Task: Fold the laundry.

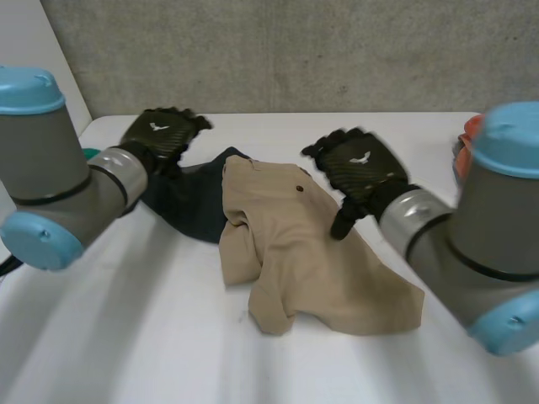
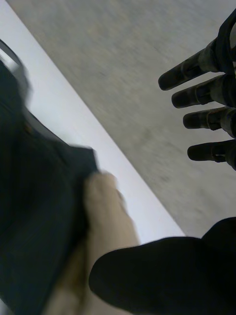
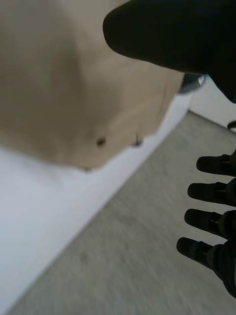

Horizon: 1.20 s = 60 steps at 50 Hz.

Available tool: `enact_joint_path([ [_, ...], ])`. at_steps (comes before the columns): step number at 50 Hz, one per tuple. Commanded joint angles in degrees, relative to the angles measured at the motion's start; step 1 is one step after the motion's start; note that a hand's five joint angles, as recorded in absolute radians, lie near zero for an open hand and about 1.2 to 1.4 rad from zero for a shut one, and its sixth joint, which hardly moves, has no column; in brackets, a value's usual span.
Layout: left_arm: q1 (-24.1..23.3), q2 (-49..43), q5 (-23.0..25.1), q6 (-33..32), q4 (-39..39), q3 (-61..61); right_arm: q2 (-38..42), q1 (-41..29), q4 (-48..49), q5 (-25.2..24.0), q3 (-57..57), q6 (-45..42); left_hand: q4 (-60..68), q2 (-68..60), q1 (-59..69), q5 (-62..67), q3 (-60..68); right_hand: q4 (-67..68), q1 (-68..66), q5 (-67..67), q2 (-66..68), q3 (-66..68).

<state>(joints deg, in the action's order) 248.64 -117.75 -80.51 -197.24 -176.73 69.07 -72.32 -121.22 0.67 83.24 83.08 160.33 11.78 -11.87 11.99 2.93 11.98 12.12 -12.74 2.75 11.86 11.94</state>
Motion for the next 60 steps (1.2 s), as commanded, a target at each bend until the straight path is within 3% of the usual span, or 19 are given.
enact_joint_path([
  [1, 8.5, -12.5, 1.8, -8.3, 3.5, -8.8, 14.7, -5.5, -7.6, 2.3, -13.1, 2.1, -1.8, 1.9, -2.0, -2.9, -2.0, -2.1, 2.7, -2.7, -1.9, -1.9],
  [4, 9.1, -16.3, 3.6, -9.7, 3.5, -10.6, 17.6, -5.9, -6.3, 3.6, -14.5, 2.2, -1.8, 1.9, -2.0, -2.9, -2.0, -2.1, 2.7, -2.7, -1.9, -1.9],
  [6, 9.1, -19.2, 6.1, -9.9, 3.1, -12.0, 19.1, -5.9, -3.9, 5.0, -14.7, 2.4, -1.8, 1.9, -2.0, -2.9, -2.0, 7.6, -7.0, 7.0, 7.8, 7.8],
  [8, 9.1, -20.9, 7.6, -9.9, 2.5, -13.0, 19.1, -5.7, -1.8, 5.4, -14.4, 2.4, -1.8, 1.9, -2.0, -2.9, -2.0, 27.0, -26.4, 26.4, 27.3, 27.2],
  [9, 8.7, -22.2, 8.7, -9.8, 1.7, -14.1, 18.5, -5.5, 0.7, 5.5, -13.9, 2.7, -1.8, 1.9, -2.0, -2.9, -2.0, 52.1, -51.5, 51.5, 52.4, 52.3],
  [11, 8.2, -23.6, 9.3, -9.7, 0.9, -15.2, 17.6, -5.5, 2.7, 5.4, -12.7, 3.2, -1.8, 1.9, -2.0, -2.9, -2.0, 67.8, -67.2, 67.2, 68.1, 68.0],
  [15, 7.1, -25.9, 8.4, -9.8, -0.4, -17.0, 12.7, -4.9, 7.2, 4.1, -8.0, 3.7, 3.6, -3.5, 3.4, 2.5, 3.4, 67.9, -67.3, 67.3, 68.1, 68.1],
  [19, 6.1, -27.1, 6.8, -10.4, -1.3, -18.1, 7.7, -3.6, 9.7, 2.0, -4.9, 3.7, 29.1, -29.1, 28.9, 28.0, 28.9, 67.9, -67.3, 67.3, 68.1, 68.1],
  [20, 5.9, -27.4, 6.0, -11.1, -2.1, -18.4, 6.4, -3.2, 10.0, 1.2, -4.2, 3.7, 45.2, -45.1, 45.0, 44.0, 45.0, 67.9, -67.3, 67.3, 68.1, 68.1],
  [24, 5.8, -28.8, 3.8, -13.5, -4.5, -19.6, 4.3, -2.2, 9.4, 0.5, -3.9, 3.7, 68.2, -68.1, 67.9, 67.0, 67.9, 67.9, -67.3, 67.3, 68.1, 68.1],
  [29, 6.8, -28.7, -0.1, -15.9, -7.1, -21.6, 2.7, -0.9, 7.8, 0.5, -4.3, 3.5, 68.2, -68.1, 68.0, 67.1, 68.0, 67.9, -67.3, 67.3, 68.1, 68.1],
  [35, 9.1, -23.7, -6.5, -14.0, -12.9, -25.6, 0.3, 0.6, 7.0, 0.3, -5.4, 3.5, 68.2, -68.1, 68.0, 67.1, 68.0, 67.9, -67.3, 67.3, 68.1, 68.1],
  [40, 13.3, -18.8, -13.5, -11.1, -18.5, -32.4, -1.0, 1.4, 6.7, 0.5, -6.3, 3.4, 68.2, -68.1, 68.0, 67.1, 68.0, 67.9, -67.3, 67.3, 68.1, 68.1],
  [47, 19.1, -20.0, -20.1, -10.4, -18.6, -41.6, -0.5, 1.7, 5.4, 0.3, -4.9, 2.8, 68.2, -68.1, 68.0, 67.1, 68.0, 67.9, -67.3, 67.3, 68.1, 68.1],
  [53, 19.2, -21.7, -16.2, -8.9, -15.0, -39.1, 0.9, 0.5, 5.3, 0.2, -2.0, 1.5, 68.2, -68.1, 68.0, 67.1, 68.0, 67.9, -67.3, 67.3, 68.1, 68.1],
  [54, 18.9, -21.6, -15.1, -8.3, -14.6, -37.9, 1.1, 0.3, 5.4, 0.3, -1.8, 1.3, 64.4, -64.3, 64.2, 63.3, 64.2, 67.9, -67.3, 67.3, 68.1, 68.1],
  [55, 18.4, -21.0, -12.8, -7.3, -14.4, -34.8, 1.6, -0.2, 5.4, 0.3, -1.3, 1.0, 42.2, -42.1, 42.0, 41.1, 42.0, 67.9, -67.3, 67.3, 68.1, 68.1],
  [57, 17.9, -19.8, -10.9, -6.8, -14.5, -31.4, 2.3, -0.8, 5.5, 0.3, -1.1, 0.6, 21.6, -21.5, 21.4, 20.4, 21.4, 67.9, -67.3, 67.3, 68.1, 68.1],
  [60, 16.8, -16.6, -9.0, -6.5, -16.4, -23.8, 3.0, -2.3, 5.1, 0.3, -0.5, 0.0, 7.2, -7.1, 7.0, 6.1, 7.0, 67.9, -67.3, 67.3, 68.1, 68.1],
])
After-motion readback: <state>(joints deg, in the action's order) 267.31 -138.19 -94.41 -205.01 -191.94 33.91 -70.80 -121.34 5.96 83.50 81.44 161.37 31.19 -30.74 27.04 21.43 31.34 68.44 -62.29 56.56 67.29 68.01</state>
